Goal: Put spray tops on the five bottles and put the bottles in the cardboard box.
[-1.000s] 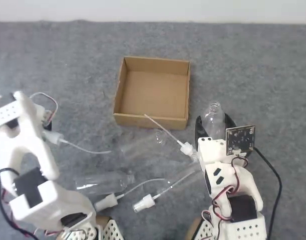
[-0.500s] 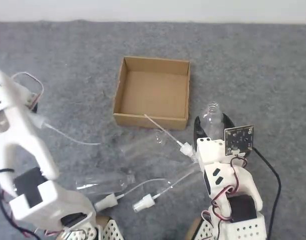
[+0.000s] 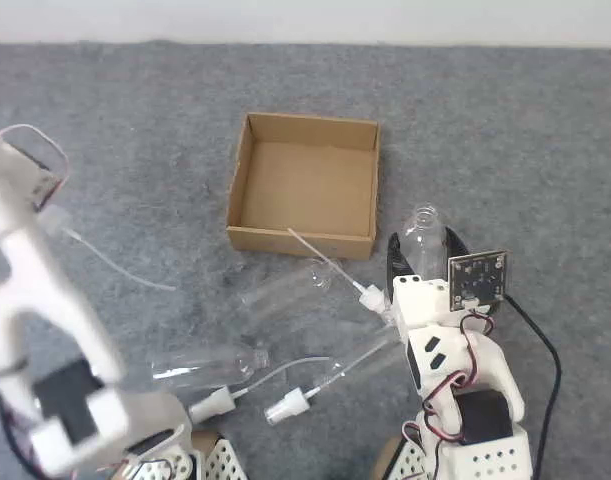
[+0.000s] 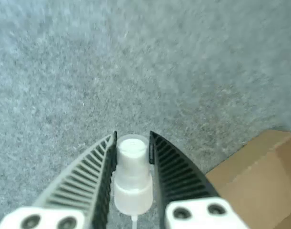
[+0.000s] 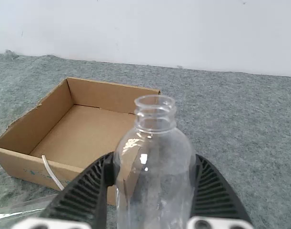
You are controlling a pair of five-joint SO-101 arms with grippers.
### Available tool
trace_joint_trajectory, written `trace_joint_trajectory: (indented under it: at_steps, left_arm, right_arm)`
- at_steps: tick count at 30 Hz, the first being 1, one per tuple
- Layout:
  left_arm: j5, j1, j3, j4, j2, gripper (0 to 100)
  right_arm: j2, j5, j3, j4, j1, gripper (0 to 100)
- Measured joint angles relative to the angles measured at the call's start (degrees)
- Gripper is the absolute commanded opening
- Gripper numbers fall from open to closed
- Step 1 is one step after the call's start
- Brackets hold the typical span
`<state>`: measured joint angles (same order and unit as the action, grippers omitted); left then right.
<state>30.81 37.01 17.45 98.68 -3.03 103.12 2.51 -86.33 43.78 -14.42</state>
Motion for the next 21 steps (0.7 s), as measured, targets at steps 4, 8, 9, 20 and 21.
trace_joint_trajectory:
  at_steps: [4, 8, 9, 20, 21]
  left_arm:
    - [-0.62, -2.2, -5.45, 0.0, -10.64, 1]
    - [-1.23, -5.63, -13.27, -1.58, -17.85, 1]
    - [-1.23, -6.15, -14.95, -2.29, -19.34, 1]
    - [0.62, -7.91, -24.88, -9.14, -31.12, 1]
    - [0.62, -8.88, -25.67, -9.32, -32.18, 1]
  right_arm:
    - [0.0, 0.0, 0.0, 0.0, 0.0, 11.7]
    - [0.0, 0.0, 0.0, 0.0, 0.0, 11.7]
    - [0.0, 0.0, 0.0, 0.0, 0.0, 11.7]
    - [0.0, 0.0, 0.0, 0.0, 0.0, 11.7]
    - [0.0, 0.0, 0.0, 0.0, 0.0, 11.7]
